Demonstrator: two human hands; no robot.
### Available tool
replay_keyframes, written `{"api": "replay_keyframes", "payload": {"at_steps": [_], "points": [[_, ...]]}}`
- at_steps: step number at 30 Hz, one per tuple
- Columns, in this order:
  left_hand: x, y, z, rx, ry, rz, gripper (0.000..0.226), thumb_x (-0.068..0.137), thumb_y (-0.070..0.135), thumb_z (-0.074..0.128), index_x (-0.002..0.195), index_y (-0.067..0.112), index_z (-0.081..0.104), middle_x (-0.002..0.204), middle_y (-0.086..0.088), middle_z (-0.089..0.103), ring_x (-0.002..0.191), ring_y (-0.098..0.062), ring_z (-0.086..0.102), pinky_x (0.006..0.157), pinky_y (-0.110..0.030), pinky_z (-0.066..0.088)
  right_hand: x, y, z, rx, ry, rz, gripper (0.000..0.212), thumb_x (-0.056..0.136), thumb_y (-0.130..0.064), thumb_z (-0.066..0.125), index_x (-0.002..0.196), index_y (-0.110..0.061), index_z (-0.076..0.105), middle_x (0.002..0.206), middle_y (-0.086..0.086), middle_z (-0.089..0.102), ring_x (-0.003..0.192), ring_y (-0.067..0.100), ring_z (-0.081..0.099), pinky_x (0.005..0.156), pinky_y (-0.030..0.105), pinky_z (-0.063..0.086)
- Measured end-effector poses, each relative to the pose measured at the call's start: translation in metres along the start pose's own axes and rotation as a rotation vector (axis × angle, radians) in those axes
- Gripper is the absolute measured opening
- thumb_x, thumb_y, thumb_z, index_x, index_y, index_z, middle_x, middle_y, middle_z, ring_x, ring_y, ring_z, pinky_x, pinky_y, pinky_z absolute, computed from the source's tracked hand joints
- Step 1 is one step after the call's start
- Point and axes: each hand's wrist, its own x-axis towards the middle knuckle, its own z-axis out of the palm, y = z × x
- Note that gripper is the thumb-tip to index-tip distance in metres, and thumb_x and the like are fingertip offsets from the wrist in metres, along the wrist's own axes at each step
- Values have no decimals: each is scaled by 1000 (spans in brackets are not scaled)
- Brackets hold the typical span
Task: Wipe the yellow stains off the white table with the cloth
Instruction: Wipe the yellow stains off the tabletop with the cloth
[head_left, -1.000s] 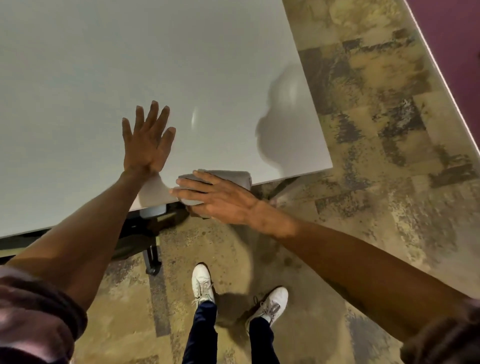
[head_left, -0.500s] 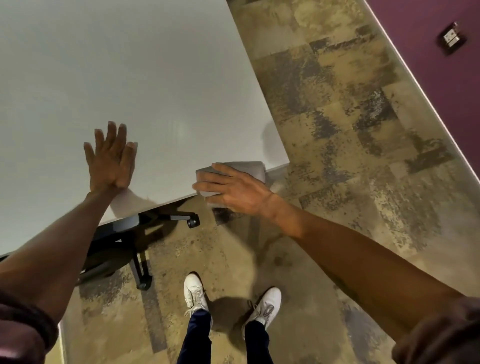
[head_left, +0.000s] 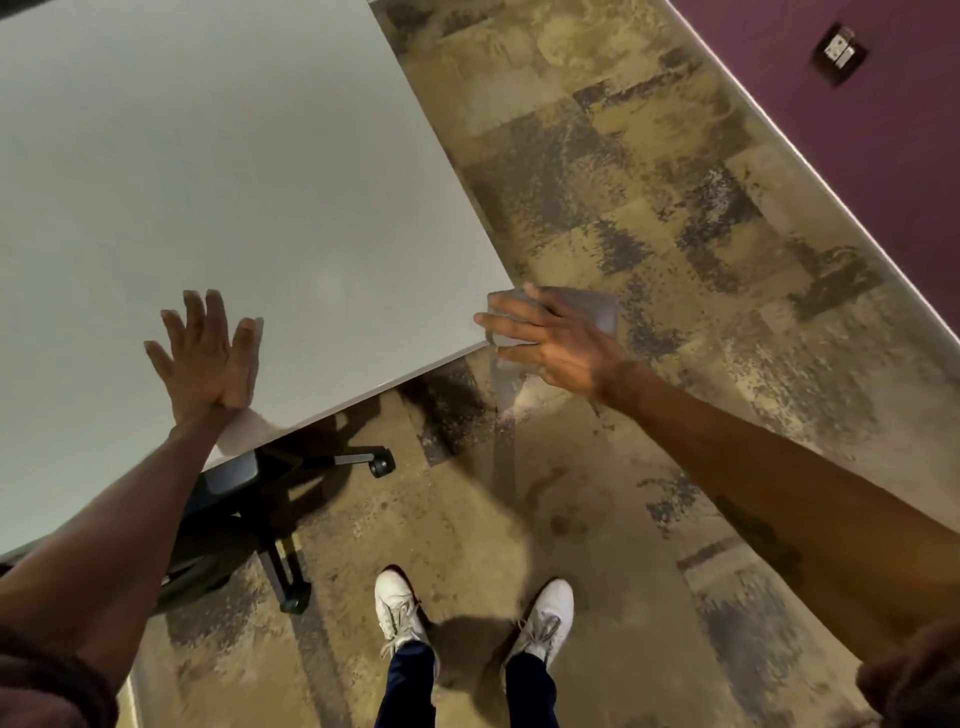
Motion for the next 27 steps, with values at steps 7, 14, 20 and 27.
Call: {"api": "replay_keyframes", "payload": {"at_steps": [7, 14, 20, 27], "points": [[-3, 1, -2, -37, -8, 24, 75, 103, 69, 18, 164, 25, 10, 174, 0, 6, 161, -31, 1, 122, -65, -1, -25, 5, -2, 113, 82, 274, 39, 77, -10, 77, 113, -25, 73, 153, 13, 42, 145, 35, 32, 114, 59, 24], [-4, 3, -8, -70, -28, 10, 78, 101, 73, 10, 164, 27, 15, 174, 2, 7, 162, -28, 0, 124, -63, -4, -24, 14, -36, 1421, 631, 1283, 35, 86, -3, 56, 111, -20, 73, 87, -7, 78, 75, 5, 72, 65, 18, 57], [0, 2, -6, -66, 13, 6, 76, 101, 72, 12, 162, 27, 19, 172, 4, 13, 161, -28, 7, 123, -64, 5, -5, 38, -57, 2028, 504, 1383, 56, 98, -7, 33, 50, -20, 59, 39, -3, 44, 33, 11, 41, 36, 15, 39], [0, 4, -6, -60, 27, 1, 72, 103, 69, 15, 161, 27, 24, 171, 4, 17, 161, -28, 10, 123, -65, 9, 22, 38, -71, 2073, 341, 1459, 23, 88, 1, 62, 66, 1, 68, 55, 10, 68, 31, 15, 58, 29, 20, 45]]}}
